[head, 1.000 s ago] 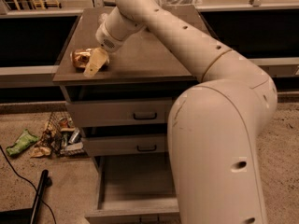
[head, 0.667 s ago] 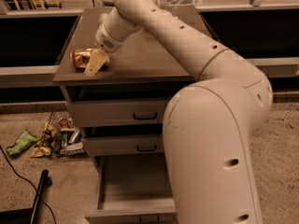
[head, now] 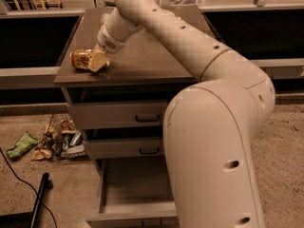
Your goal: Place orange can into bottom drawer
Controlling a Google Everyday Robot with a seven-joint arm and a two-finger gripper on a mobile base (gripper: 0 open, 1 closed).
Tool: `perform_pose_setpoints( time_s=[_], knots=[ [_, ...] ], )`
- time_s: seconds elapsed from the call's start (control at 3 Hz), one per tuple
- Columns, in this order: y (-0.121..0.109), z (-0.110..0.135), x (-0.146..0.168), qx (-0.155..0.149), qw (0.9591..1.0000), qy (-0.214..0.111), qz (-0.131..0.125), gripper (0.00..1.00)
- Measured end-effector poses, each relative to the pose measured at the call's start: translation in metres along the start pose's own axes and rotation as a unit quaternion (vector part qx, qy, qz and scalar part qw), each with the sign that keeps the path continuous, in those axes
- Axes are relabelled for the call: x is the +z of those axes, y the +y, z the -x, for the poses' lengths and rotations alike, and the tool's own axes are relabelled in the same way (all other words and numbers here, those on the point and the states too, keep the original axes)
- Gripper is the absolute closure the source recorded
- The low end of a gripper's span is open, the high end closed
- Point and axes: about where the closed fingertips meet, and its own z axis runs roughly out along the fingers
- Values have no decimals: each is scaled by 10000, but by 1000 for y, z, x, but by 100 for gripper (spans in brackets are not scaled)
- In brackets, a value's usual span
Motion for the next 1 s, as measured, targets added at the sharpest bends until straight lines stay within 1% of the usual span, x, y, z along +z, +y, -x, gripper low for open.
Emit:
perform_pose_setpoints(
  time_s=[0.33,0.67,1.0],
  knots=[
    [6,17,-41,-319,9985,-280,-333,96],
    [21,8,-85,-410,9963,-389,-643,100],
    [42,-17,-117,-413,9952,-603,-645,100]
  ],
)
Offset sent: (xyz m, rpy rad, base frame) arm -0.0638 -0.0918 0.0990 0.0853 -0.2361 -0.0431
